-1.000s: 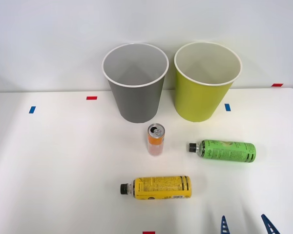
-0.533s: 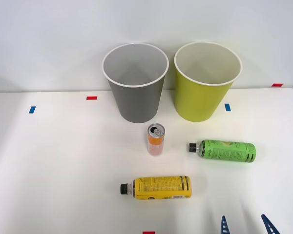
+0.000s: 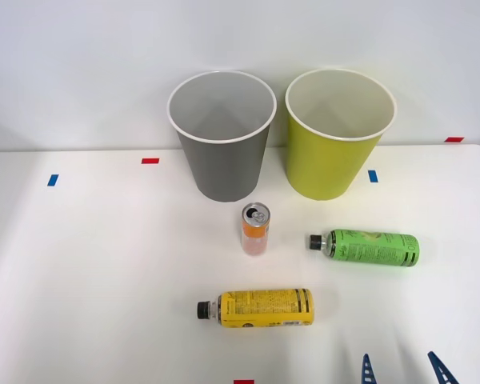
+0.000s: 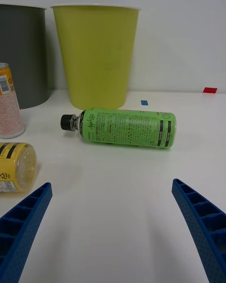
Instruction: Put cans in the gray bin, plastic bottles in the light green bin
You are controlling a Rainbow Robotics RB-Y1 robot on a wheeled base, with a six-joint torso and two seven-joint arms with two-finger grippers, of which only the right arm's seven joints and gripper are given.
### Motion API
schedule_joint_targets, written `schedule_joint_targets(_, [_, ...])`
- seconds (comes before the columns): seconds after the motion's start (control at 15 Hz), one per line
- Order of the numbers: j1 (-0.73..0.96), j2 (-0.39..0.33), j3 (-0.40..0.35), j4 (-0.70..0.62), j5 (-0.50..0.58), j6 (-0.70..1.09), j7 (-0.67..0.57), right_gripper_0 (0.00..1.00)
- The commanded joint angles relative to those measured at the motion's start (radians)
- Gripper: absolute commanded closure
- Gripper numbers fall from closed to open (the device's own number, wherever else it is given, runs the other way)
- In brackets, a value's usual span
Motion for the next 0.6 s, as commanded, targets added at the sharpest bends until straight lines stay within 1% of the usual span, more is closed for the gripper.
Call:
schedule_joint_targets(0.07, [0.000, 0.000, 0.000, 0.000, 0.000, 0.000, 0.000, 0.12])
schedule_joint_targets(0.6, [0.000, 0.000, 0.000, 0.000, 0.000, 0.000, 0.000, 0.12])
